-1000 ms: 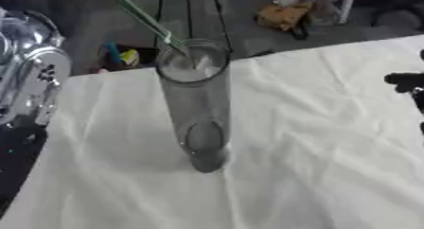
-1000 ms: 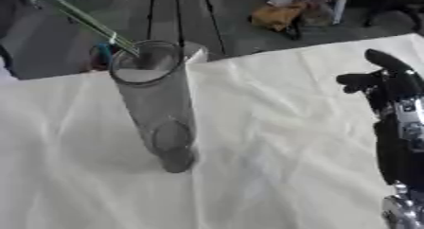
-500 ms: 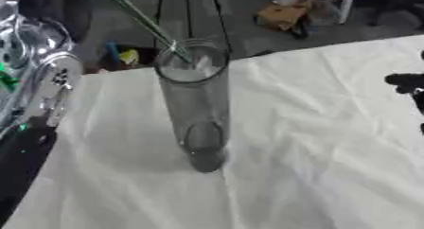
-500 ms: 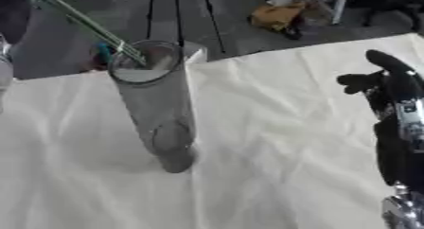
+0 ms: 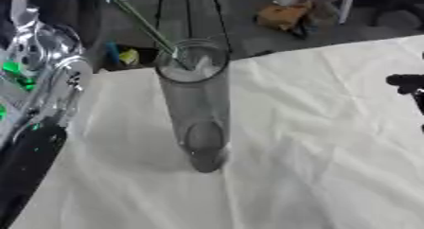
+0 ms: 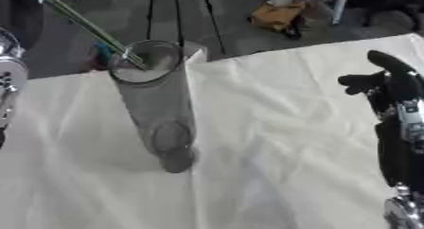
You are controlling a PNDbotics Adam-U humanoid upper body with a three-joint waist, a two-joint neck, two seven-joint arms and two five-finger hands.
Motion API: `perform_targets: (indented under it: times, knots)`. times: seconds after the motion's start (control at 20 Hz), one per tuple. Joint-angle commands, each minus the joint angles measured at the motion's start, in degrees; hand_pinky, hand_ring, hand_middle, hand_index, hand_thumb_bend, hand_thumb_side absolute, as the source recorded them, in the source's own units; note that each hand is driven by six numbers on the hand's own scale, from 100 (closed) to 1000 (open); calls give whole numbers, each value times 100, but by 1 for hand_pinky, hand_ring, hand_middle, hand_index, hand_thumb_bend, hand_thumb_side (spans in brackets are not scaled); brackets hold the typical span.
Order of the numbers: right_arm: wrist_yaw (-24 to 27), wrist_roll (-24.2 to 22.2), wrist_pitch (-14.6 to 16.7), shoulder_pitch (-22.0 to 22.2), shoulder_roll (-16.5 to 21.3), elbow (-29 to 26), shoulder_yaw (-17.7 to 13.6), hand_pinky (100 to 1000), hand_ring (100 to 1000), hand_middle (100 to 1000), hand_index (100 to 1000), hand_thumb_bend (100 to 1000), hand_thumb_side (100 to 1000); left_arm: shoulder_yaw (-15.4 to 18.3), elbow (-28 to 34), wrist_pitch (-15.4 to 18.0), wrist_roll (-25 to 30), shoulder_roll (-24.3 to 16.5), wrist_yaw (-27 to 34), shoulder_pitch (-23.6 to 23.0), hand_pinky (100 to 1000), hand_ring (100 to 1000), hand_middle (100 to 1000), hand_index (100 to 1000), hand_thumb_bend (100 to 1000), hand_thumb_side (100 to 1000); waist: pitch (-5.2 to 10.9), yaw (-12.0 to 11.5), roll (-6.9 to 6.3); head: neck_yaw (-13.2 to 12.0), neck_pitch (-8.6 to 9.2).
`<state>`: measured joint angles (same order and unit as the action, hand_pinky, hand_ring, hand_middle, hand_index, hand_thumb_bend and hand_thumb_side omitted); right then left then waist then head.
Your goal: Arrange flowers into the vase.
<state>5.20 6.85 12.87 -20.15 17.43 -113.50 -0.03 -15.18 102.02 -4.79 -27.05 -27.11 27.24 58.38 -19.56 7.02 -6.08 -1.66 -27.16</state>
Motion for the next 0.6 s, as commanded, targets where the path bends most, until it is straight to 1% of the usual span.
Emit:
perform_targets:
  times: [0.05,0.35,0.6]
  knots:
    - [38,-15,6,-62,42,-110,-34,855,695,493,843,100,835,-2,-69,43,40,-38,-101,105,100,100,100,111,175,644,-2,6,-51,-25,45]
    - [35,-35,-2,-64,35,-110,-29,857,695,492,844,100,833,-12,-239,59,60,11,-113,148,100,100,100,111,174,652,-43,22,-67,-45,50]
    - [36,-42,-14,-60,27,-110,-32,858,696,491,844,100,830,-14,-342,41,60,51,-66,200,100,100,100,112,178,659,-47,44,-86,-71,51]
